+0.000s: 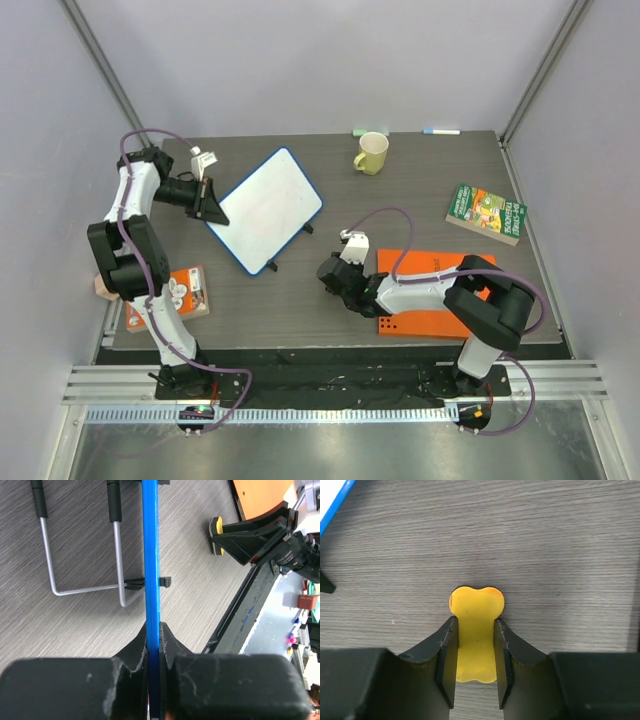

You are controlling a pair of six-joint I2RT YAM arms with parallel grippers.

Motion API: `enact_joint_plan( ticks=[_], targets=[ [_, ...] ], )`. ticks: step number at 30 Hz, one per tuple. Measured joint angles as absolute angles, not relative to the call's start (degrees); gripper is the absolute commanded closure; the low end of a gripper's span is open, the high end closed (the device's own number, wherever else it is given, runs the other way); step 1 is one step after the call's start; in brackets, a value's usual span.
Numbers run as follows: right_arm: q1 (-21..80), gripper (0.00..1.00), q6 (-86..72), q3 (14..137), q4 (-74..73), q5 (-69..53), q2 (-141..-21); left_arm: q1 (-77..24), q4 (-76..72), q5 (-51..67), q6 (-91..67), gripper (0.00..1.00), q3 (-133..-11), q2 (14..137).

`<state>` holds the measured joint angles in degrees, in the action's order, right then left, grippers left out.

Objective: Erase the whiteboard

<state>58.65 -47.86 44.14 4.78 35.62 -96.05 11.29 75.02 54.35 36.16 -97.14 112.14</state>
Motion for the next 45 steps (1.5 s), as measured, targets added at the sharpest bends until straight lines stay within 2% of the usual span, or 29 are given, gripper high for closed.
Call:
enact_joint_plan(
  ticks=[8, 11, 12, 13, 15, 16, 18, 19, 20, 22, 26, 34, 35, 39, 45],
  targets=[
    [58.7, 0.99, -49.1, 46.1, 4.7, 34.1, -98.0, 13.1, 77.4, 54.3, 40.7, 1.00, -97.2, 112.2],
    [58.7, 0.93, -49.4, 46.7, 4.7, 33.7, -98.6, 13.4, 78.1, 54.6, 42.0, 1.00, -97.3, 112.4],
    [58.7, 0.91, -49.5, 46.9, 4.8, 33.6, -98.7, 13.5, 78.2, 54.7, 42.3, 0.97, -97.3, 112.6],
    [58.7, 0.89, -49.5, 47.1, 4.8, 33.5, -98.9, 13.5, 78.3, 54.9, 42.6, 0.87, -97.3, 112.6],
    [58.7, 0.79, -49.5, 47.4, 4.8, 33.3, -99.2, 13.5, 78.3, 54.9, 42.7, 0.79, -97.3, 112.7],
    [58.6, 0.74, -49.5, 47.5, 4.9, 33.1, -99.3, 13.5, 78.0, 54.7, 43.0, 0.68, -97.3, 112.7],
    [58.6, 0.64, -49.5, 47.5, 5.1, 32.9, -99.4, 13.5, 77.8, 53.9, 43.5, 0.57, -97.3, 112.7],
    [58.6, 0.62, -49.5, 47.5, 5.1, 32.8, -99.4, 13.5, 77.6, 53.6, 43.4, 0.49, -97.2, 112.7],
    [58.6, 0.56, -49.5, 47.5, 5.2, 32.7, -99.4, 13.5, 77.6, 53.3, 43.0, 0.48, -97.1, 112.7],
    [58.6, 0.54, -49.5, 47.5, 5.4, 32.5, -99.4, 13.6, 77.5, 52.7, 42.4, 0.45, -96.8, 112.7],
    [58.7, 0.40, -49.6, 47.5, 5.7, 31.9, -99.4, 13.6, 77.5, 51.8, 41.1, 0.37, -96.6, 112.7],
    [58.7, 0.17, -49.5, 47.0, 5.6, 32.4, -98.3, 15.2, 77.3, 48.1, 36.5, 0.19, -96.1, 111.8],
    [58.7, 0.15, -49.4, 46.8, 5.1, 32.6, -97.8, 16.0, 77.1, 47.3, 35.2, 0.00, -95.9, 111.2],
    [58.7, 0.00, -49.0, 45.4, 3.2, 34.3, -95.0, 20.4, 70.5, 42.2, 26.7, 0.00, -94.0, 106.0],
    [58.6, 0.00, -46.8, 42.3, 0.3, 41.4, -84.2, 24.4, 54.6, 30.8, 14.0, 0.00, -86.5, 89.3]
  ],
)
